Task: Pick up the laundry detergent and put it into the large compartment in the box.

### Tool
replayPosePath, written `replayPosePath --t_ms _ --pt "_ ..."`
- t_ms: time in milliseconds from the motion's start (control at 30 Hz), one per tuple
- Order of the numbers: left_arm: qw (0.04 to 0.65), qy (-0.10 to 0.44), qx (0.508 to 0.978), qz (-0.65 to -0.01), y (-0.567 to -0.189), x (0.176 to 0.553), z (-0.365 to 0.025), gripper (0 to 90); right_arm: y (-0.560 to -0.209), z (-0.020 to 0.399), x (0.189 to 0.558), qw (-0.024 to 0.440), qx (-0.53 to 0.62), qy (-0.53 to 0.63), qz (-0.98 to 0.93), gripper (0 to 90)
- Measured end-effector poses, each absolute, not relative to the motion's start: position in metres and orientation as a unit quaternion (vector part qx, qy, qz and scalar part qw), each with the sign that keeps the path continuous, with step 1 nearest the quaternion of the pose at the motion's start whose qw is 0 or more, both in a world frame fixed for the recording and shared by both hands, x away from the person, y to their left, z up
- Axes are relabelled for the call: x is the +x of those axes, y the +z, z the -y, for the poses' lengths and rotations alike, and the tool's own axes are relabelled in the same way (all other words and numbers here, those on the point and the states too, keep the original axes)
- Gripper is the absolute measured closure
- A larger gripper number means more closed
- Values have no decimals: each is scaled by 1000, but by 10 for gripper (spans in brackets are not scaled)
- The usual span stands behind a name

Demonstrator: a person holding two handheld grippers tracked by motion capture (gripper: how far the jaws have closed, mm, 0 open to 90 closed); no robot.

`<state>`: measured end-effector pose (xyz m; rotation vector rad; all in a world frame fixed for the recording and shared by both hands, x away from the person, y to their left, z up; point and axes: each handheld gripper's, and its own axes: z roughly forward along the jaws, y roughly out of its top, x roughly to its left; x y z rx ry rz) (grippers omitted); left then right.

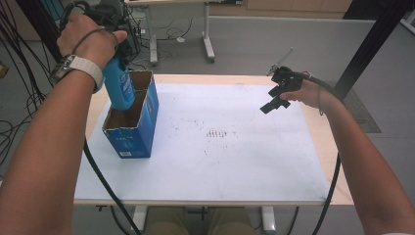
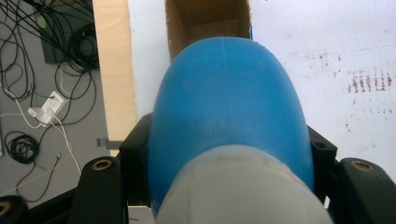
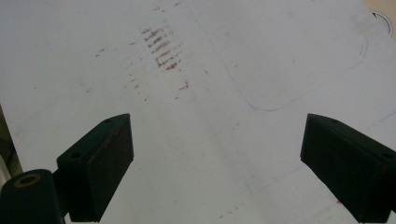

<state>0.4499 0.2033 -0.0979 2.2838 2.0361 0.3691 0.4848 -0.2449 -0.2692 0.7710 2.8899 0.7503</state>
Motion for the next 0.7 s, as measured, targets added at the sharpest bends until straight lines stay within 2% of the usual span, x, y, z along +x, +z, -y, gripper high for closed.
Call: replayPosePath --t_ms 700 --pt "33 112 740 -662 -112 452 -209 380 -271 242 486 27 249 242 -938 95"
